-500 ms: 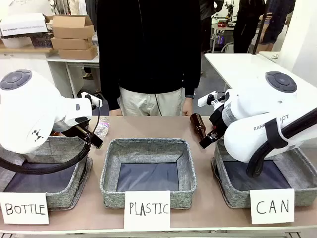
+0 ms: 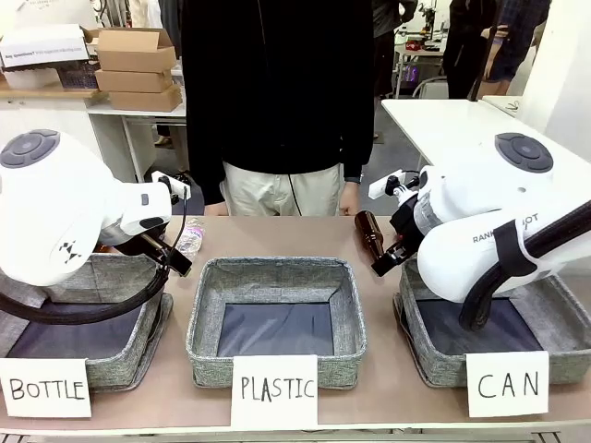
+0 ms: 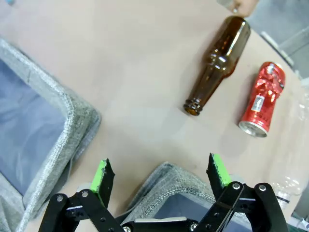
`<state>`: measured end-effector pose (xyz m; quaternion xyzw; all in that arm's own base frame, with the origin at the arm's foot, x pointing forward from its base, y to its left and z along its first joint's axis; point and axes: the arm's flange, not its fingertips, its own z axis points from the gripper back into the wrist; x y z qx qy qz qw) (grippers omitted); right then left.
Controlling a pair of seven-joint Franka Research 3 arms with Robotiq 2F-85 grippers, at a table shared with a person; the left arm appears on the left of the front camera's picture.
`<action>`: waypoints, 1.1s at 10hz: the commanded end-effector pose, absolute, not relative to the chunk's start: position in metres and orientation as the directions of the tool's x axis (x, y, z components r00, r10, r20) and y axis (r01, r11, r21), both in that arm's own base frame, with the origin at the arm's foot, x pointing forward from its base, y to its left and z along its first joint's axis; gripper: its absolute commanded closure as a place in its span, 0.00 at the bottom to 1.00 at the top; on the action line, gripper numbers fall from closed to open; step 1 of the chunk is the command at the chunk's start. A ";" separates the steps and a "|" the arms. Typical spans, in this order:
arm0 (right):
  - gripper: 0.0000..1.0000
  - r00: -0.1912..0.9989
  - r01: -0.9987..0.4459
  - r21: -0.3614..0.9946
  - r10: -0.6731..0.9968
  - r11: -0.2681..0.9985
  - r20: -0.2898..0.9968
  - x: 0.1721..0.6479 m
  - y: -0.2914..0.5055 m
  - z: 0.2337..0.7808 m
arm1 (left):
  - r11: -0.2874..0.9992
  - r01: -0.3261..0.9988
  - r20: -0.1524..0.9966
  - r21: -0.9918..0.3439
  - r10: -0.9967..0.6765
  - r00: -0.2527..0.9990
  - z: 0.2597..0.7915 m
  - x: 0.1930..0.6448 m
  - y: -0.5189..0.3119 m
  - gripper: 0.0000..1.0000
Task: Sort the can waste into the basket.
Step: Pick up the can waste from the table and place it in the right Fabric basket.
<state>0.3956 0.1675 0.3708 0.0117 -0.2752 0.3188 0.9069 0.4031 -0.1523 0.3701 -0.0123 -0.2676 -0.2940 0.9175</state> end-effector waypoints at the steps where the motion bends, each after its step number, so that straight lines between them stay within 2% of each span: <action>1: 0.00 0.645 -0.585 -0.154 0.571 0.797 0.507 0.396 0.168 0.371 | 0.827 0.546 0.498 0.135 -0.532 0.684 0.370 0.403 -0.152 0.00; 6: 0.00 0.645 -0.585 -0.154 0.572 0.796 0.507 0.396 0.168 0.371 | 0.827 0.546 0.498 0.135 -0.533 0.684 0.370 0.403 -0.152 0.00; 7: 0.00 0.542 -0.681 -0.285 0.726 0.674 0.422 0.371 0.194 0.392 | 0.807 0.584 0.510 0.087 -0.540 0.670 0.409 0.398 -0.151 0.00; 8: 0.00 0.369 -0.776 -0.337 0.817 0.534 0.444 0.328 0.222 0.421 | 0.843 0.539 0.537 0.004 -0.456 0.709 0.470 0.381 -0.143 0.00; 9: 0.00 0.281 -0.799 -0.386 0.855 0.460 0.436 0.281 0.234 0.443 | 0.864 0.496 0.602 0.091 -0.444 0.663 0.520 0.349 -0.127 0.00; 10: 0.00 0.239 -0.781 -0.454 0.876 0.429 0.418 0.241 0.230 0.454 | 0.818 0.544 0.640 0.189 -0.523 0.563 0.547 0.308 -0.108 0.00; 11: 0.00 0.243 -0.727 -0.514 0.870 0.456 0.428 0.210 0.218 0.457 | 0.799 0.529 0.622 0.286 -0.575 0.532 0.550 0.277 -0.096 0.00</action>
